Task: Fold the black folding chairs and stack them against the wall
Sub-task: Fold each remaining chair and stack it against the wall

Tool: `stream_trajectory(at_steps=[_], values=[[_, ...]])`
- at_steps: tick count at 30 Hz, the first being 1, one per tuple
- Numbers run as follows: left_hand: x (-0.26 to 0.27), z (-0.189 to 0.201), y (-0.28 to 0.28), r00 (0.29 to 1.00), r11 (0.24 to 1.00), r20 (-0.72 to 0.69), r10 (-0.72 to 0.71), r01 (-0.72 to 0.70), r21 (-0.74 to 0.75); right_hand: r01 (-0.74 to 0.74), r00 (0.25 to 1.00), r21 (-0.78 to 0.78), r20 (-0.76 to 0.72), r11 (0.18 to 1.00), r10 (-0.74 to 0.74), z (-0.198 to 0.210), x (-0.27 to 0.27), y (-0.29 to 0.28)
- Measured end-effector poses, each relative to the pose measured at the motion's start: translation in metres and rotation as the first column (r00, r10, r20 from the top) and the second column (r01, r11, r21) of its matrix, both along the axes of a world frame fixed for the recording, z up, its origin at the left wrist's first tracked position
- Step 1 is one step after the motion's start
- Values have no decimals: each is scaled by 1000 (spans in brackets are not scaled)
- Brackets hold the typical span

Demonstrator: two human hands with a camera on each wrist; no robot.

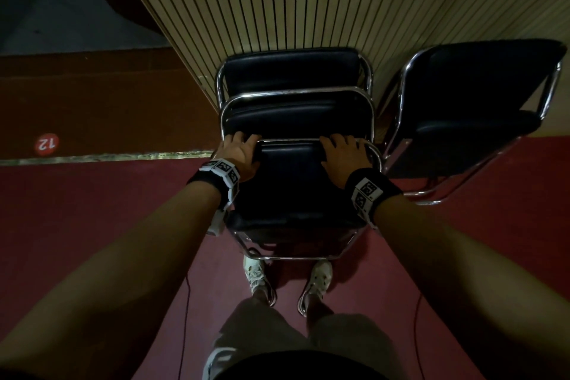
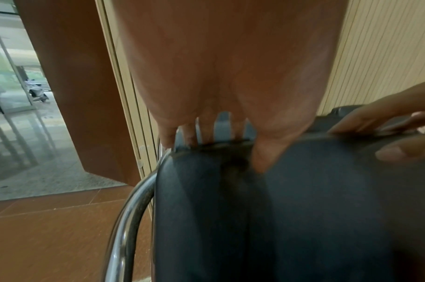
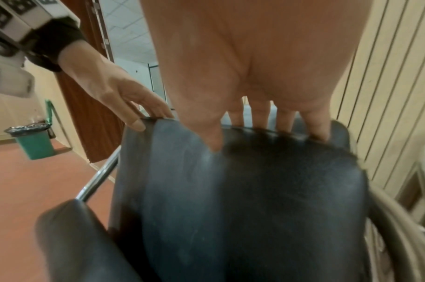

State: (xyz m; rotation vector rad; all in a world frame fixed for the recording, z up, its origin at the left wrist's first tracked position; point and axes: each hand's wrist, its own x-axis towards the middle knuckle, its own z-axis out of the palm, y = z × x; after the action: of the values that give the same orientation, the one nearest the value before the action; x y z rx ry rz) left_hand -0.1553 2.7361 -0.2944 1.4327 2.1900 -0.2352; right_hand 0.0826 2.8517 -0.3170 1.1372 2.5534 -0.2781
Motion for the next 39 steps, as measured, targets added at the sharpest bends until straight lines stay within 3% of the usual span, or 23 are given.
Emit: stream_trajectory(at_steps=[8, 11, 13, 14, 16, 17, 19, 20, 22, 23, 25, 26, 28, 29, 31, 32, 34, 35, 37, 38, 39], values=[[21, 44, -2, 999, 999, 41, -25, 26, -21, 36, 997, -98, -61, 994, -42, 42, 7, -10], [31, 60, -1, 991, 995, 95, -94, 93, 18, 97, 987, -129, -116, 987, -112, 65, 12, -16], [42, 70, 3, 968, 979, 155, -195, 184, 84, 197, 968, -159, -128, 967, -218, 85, 27, -32], [43, 73, 1, 968, 984, 184, -172, 159, 83, 206, 961, -166, -150, 964, -232, 87, 24, -33], [61, 84, 5, 933, 952, 206, -296, 271, 142, 367, 901, -160, -185, 916, -393, 104, 43, -60], [62, 85, 4, 937, 955, 205, -282, 254, 152, 389, 884, -170, -206, 905, -419, 107, 40, -63], [90, 94, -3, 864, 887, 229, -449, 399, 234, 542, 787, -179, -236, 821, -571, 120, 61, -104], [96, 97, -4, 851, 876, 235, -470, 416, 244, 558, 762, -199, -261, 805, -593, 122, 61, -106], [123, 112, -23, 752, 789, 252, -609, 541, 292, 643, 667, -213, -316, 735, -675, 137, 77, -147], [128, 112, -24, 757, 796, 261, -599, 528, 296, 647, 658, -217, -324, 730, -680, 143, 77, -150], [160, 128, -44, 678, 726, 266, -685, 607, 323, 720, 553, -234, -375, 653, -744, 163, 97, -196], [160, 128, -44, 703, 763, 301, -645, 574, 296, 720, 547, -242, -379, 651, -746, 164, 95, -198], [197, 144, -63, 621, 699, 320, -715, 643, 313, 797, 457, -217, -392, 563, -798, 182, 126, -240], [197, 141, -65, 627, 707, 326, -707, 634, 313, 798, 464, -204, -390, 566, -795, 182, 126, -239], [249, 165, -92, 493, 575, 300, -817, 735, 360, 874, 365, -165, -396, 456, -843, 202, 171, -289], [250, 165, -91, 500, 588, 314, -807, 728, 354, 873, 378, -151, -390, 464, -840, 203, 173, -287], [306, 185, -128, 366, 450, 272, -890, 804, 389, 931, 259, -134, -408, 339, -875, 220, 219, -348], [306, 186, -126, 383, 465, 274, -882, 798, 384, 933, 265, -119, -406, 338, -874, 222, 220, -347], [369, 197, -181, 221, 309, 253, -942, 866, 393, 975, 127, -115, -426, 193, -896, 231, 265, -428], [369, 196, -179, 228, 317, 257, -939, 864, 391, 976, 135, -100, -430, 195, -893, 230, 264, -427], [397, 201, -215, 150, 237, 238, -960, 886, 399, 987, 75, -95, -425, 127, -902, 230, 284, -471]])
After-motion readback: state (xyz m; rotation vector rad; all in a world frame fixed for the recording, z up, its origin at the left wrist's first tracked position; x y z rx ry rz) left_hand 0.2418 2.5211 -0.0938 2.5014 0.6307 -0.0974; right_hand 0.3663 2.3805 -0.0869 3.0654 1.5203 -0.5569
